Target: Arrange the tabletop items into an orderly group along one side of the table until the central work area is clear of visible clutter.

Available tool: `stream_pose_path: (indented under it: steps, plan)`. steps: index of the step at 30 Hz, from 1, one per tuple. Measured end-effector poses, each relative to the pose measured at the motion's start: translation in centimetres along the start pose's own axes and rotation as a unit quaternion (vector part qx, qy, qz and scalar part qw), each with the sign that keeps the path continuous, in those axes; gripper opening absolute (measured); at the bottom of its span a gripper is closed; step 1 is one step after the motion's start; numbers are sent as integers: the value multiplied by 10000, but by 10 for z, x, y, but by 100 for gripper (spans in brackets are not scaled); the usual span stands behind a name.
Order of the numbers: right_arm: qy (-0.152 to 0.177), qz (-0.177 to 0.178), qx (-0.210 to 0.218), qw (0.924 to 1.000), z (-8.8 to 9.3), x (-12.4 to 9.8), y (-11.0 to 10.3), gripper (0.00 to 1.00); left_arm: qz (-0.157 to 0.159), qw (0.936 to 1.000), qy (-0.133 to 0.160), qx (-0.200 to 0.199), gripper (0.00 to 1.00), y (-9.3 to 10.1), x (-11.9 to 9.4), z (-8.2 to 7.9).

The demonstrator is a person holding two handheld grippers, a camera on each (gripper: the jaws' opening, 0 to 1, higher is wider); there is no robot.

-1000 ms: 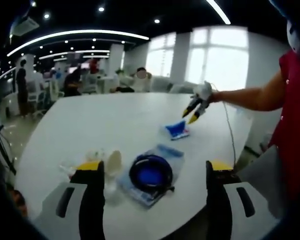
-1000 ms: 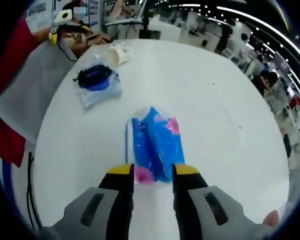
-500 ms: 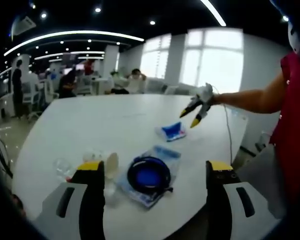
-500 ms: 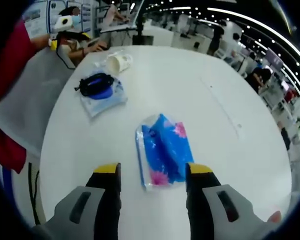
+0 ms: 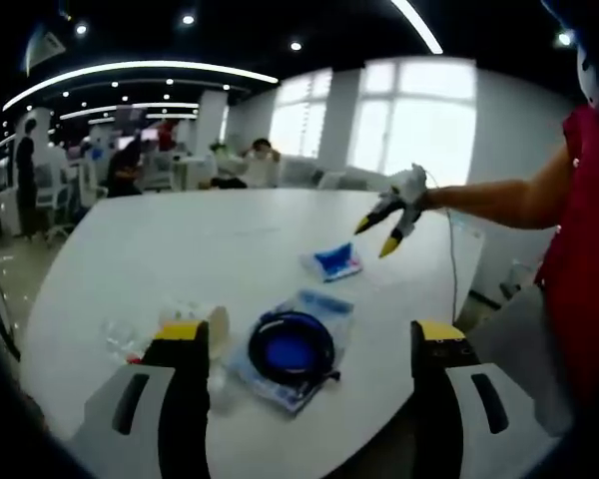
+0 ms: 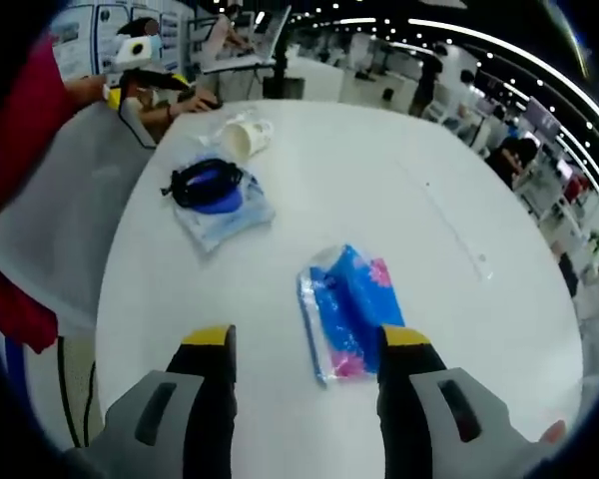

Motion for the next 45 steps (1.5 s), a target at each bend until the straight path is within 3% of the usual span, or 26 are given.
stream_pose_path:
  steps: [22, 45]
  plan:
    - [296, 131, 111, 9994, -34, 12, -46, 56, 394, 9991, 89, 120, 79, -7, -16, -9]
    - [527, 141, 453, 9975, -61, 59, -108, 54, 886, 9957, 84, 240, 77, -28, -33, -12]
Point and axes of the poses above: the point that each gripper's makers call its tool centre point, and the gripper's own axes: x roughly forward along the fingers, y roughly to its right, z roughly out of its underside, the point moved 5 cm from there along -x, roughly backward along the fingers, and after that the axes turned 9 degrees about y, right-handed, at the moved point
